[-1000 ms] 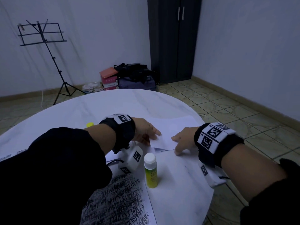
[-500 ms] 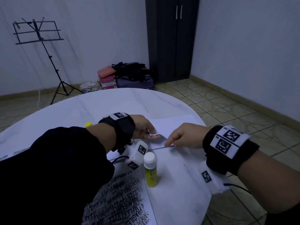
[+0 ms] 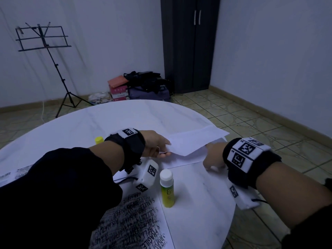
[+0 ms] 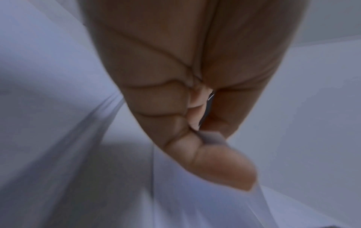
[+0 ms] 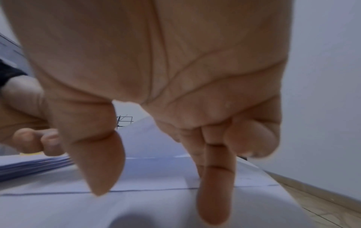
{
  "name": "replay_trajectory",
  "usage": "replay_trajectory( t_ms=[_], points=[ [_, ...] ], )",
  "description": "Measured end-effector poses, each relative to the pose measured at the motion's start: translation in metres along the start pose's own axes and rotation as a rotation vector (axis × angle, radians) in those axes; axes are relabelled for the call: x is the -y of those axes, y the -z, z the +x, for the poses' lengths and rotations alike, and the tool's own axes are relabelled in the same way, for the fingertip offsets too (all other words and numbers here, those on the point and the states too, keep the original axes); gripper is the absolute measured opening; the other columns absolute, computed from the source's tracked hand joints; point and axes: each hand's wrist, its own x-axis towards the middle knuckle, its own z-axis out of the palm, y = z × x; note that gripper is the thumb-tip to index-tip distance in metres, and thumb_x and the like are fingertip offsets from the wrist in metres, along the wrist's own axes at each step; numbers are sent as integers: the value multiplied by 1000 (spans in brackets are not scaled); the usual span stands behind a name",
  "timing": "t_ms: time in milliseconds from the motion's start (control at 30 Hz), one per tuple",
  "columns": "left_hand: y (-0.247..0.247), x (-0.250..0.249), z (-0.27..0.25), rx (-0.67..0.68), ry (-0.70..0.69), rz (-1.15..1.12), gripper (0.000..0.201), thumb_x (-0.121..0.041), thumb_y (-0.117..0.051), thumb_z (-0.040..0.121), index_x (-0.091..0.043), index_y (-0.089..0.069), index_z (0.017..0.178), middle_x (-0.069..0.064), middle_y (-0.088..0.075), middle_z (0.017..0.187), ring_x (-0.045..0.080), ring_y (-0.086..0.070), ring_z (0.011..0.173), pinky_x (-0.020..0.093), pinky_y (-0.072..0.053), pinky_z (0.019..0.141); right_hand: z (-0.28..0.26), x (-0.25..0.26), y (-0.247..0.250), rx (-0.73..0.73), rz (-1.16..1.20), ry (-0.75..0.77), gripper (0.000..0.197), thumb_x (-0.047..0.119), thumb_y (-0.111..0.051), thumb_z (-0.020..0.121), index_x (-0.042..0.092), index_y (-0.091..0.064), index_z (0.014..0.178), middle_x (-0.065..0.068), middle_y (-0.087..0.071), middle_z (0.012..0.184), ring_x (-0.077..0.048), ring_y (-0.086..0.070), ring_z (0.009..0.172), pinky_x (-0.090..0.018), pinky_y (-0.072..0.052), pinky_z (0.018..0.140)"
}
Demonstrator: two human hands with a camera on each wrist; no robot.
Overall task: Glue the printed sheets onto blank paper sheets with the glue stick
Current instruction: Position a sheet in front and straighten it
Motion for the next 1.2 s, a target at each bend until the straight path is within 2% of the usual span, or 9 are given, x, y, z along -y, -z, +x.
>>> replay_trajectory(
  t_ms=[133, 267, 333, 433, 567, 700, 867, 1067, 1200],
  points=[
    [12, 3, -13, -43, -69, -20, 53, 17, -40, 90, -10, -45, 135, 15, -57, 100, 15, -68, 57, 19, -49, 43, -2, -1, 4, -85, 145, 22, 46, 18, -51, 91, 3, -40, 134, -12, -56, 115, -16, -45, 60, -23, -35, 52],
    [22, 6, -38, -88, -192, -43, 59, 17, -41, 90, -13, -40, 141, 13, -59, 95, 15, -68, 58, 20, -50, 46, -2, -6, 10, -265, 757, 15, 22, 12, -36, 99, 8, -47, 79, -7, -54, 87, -16, -54, 66, -22, -43, 55],
    [26, 7, -53, -106, -259, -42, 61, 16, -41, 90, -14, -38, 142, 12, -61, 93, 14, -68, 58, 20, -50, 46, -17, -4, 15, -298, 1222, 16, 25, 27, -35, 97, 15, -44, 77, -7, -56, 78, -16, -48, 50, -16, -29, 39],
    [33, 7, -79, -124, -342, -35, 62, 16, -42, 89, -15, -38, 143, 13, -60, 103, 14, -68, 59, 20, -48, 46, -36, -5, 21, -312, 1518, 17, 29, 42, -44, 94, 16, -53, 86, -7, -62, 77, -14, -49, 42, -12, -21, 37],
    [47, 16, -118, -183, -433, 2, 54, 16, -44, 89, -12, -47, 136, 11, -59, 119, 14, -69, 65, 19, -49, 48, -62, 5, 23, -398, 1451, 84, 8, 13, -61, 88, 7, -56, 92, -7, -60, 71, -14, -53, 51, -18, -25, 42],
    [65, 36, -164, -329, -484, 24, 36, 11, -53, 89, -4, -58, 121, 6, -62, 81, 12, -59, 58, 16, -51, 51, -96, 26, 22, -448, 1405, 198, 13, 7, -63, 86, 11, -52, 81, -4, -59, 73, -14, -54, 59, -24, -29, 48],
    [81, 68, -217, -441, -506, 42, 29, 9, -60, 85, -6, -63, 110, 3, -63, 76, 8, -58, 51, 17, -50, 53, -133, 52, 12, -486, 1227, 286, 10, 11, -70, 80, 7, -61, 82, -10, -64, 81, -15, -54, 58, -24, -31, 49],
    [79, 128, -251, -463, -329, 111, 25, 15, -67, 76, -8, -68, 87, 8, -66, 68, 14, -64, 51, 23, -58, 59, -156, 68, -37, -353, 902, 243, 33, 14, -73, 78, -9, -64, 100, -15, -62, 74, -22, -50, 64, -23, -31, 48],
    [68, 164, -252, -422, -179, 208, 25, 15, -70, 74, -9, -69, 83, -2, -63, 49, 12, -64, 49, 23, -59, 60, -158, 80, -72, -255, 721, 168, 23, 18, -73, 79, 1, -58, 84, -8, -55, 60, -15, -45, 45, -21, -30, 42]
  ],
)
